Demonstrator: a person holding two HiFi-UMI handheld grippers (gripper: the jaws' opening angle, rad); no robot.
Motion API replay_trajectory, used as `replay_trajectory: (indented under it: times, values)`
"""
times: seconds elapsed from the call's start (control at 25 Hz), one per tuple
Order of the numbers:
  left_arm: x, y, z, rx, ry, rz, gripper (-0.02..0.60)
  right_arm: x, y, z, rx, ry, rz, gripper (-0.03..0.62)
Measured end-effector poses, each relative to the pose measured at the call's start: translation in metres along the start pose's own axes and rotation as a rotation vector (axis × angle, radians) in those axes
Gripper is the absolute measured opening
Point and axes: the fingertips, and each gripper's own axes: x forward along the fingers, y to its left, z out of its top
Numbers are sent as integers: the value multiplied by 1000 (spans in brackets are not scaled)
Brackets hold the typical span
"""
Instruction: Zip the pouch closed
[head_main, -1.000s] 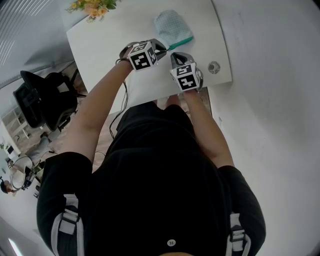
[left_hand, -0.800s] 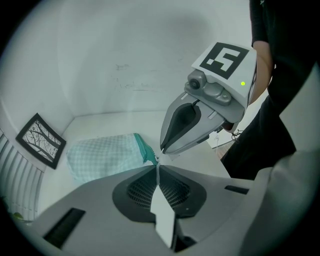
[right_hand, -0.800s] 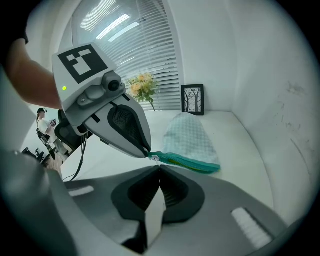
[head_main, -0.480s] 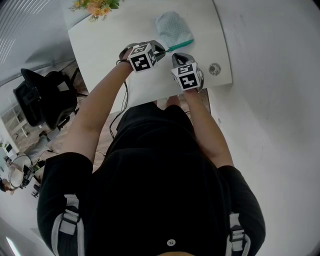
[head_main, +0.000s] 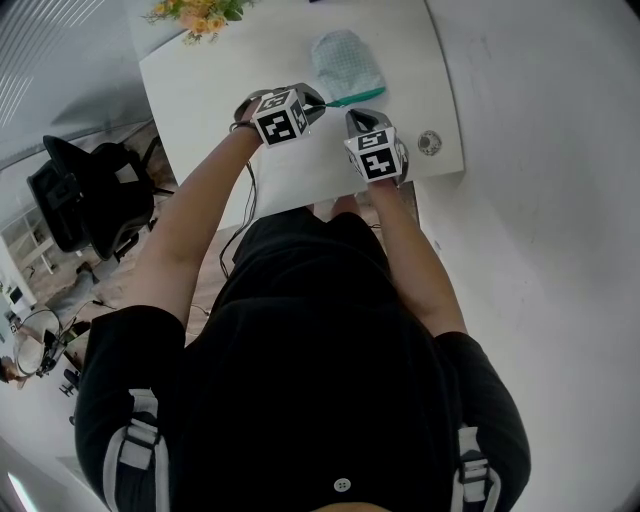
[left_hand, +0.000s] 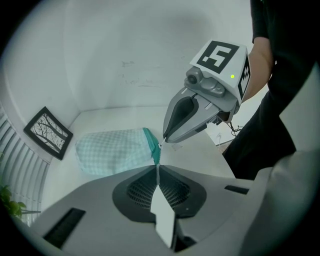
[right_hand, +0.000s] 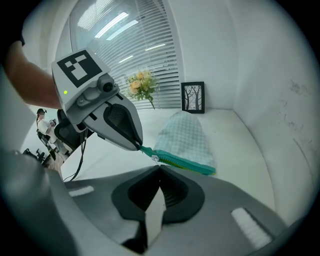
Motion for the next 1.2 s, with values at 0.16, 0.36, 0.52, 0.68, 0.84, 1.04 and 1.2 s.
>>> replay_trajectory:
  times: [0.16, 0.36, 0.52, 0.68, 0.84, 1.04, 1.2]
  values:
    - [-1, 3, -3, -3, 4, 6, 21, 2, 0, -1, -5, 12, -6, 11]
    - [-5, 10, -9, 3, 21, 26, 21, 4, -6, -4, -6, 20, -15, 11]
    - [-7, 13, -13, -11, 18, 30, 21, 3, -7, 1, -14, 19, -17, 11]
    - [-6, 15, -14, -10, 26, 39, 21, 3, -4, 12, -28, -17, 1, 11]
    - [-6, 17, -16, -14, 31, 46, 21, 6, -4, 8, -26, 2, 1, 11]
    - [-4, 19, -20, -23, 37, 55, 21, 6, 1, 13, -29, -9, 8, 11]
    - [-5, 23, -31, -25, 63, 71, 21, 6, -5, 6, -13, 14, -7, 11]
